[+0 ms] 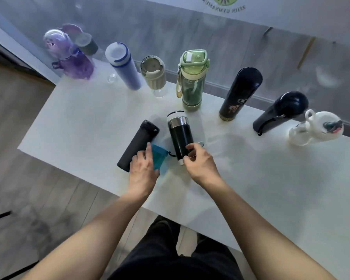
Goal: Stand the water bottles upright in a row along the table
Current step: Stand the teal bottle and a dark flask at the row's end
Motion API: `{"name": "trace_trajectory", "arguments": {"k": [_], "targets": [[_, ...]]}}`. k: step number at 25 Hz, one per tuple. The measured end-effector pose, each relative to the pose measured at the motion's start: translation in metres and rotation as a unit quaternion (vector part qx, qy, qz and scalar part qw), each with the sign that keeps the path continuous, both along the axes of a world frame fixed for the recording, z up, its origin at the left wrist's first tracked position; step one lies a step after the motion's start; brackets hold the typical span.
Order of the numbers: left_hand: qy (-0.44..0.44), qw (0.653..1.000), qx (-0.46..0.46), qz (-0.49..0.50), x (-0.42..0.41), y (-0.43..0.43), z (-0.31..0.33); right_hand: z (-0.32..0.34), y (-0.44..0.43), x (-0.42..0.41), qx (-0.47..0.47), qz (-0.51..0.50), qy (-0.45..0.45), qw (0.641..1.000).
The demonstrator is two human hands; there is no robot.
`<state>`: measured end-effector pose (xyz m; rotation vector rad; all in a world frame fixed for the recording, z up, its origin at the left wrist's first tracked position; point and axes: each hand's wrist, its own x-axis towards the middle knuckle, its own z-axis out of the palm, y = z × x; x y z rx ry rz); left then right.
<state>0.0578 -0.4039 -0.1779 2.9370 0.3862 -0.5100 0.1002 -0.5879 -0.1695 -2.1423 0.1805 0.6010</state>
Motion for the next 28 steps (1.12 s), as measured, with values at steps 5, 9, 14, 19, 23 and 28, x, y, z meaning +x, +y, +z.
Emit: {"name": "trace_trajectory", "arguments": {"k": [5,9,14,19,23,28], "targets": [[0.02,0.998,-0.048,0.034,-0.007,0.011,-0.007,0.006,0.014,-0.013,-0.012,-0.006,0.002,1.0],[-0.041,0.992,-0.112,0.051,-0.015,0.017,0.004,0.014,0.015,-0.02,-0.001,-0.03,0.005,1.0],[-0.131,0.976,-0.17,0.029,-0.022,0.013,0.027,0.027,0.012,-0.025,0.039,-0.073,0.008,0.997],[-0.154,0.963,-0.218,0.013,-0.018,0.009,0.029,0.033,0.012,-0.028,0.029,-0.056,0.031,0.998],[-0.197,0.952,-0.232,0.009,-0.025,0.0,0.033,0.042,0.017,-0.024,0.121,-0.028,0.048,0.991],[-0.223,0.922,-0.315,-0.031,-0.019,-0.011,0.047,0.057,0.014,-0.023,0.184,-0.029,-0.024,0.982]]}}
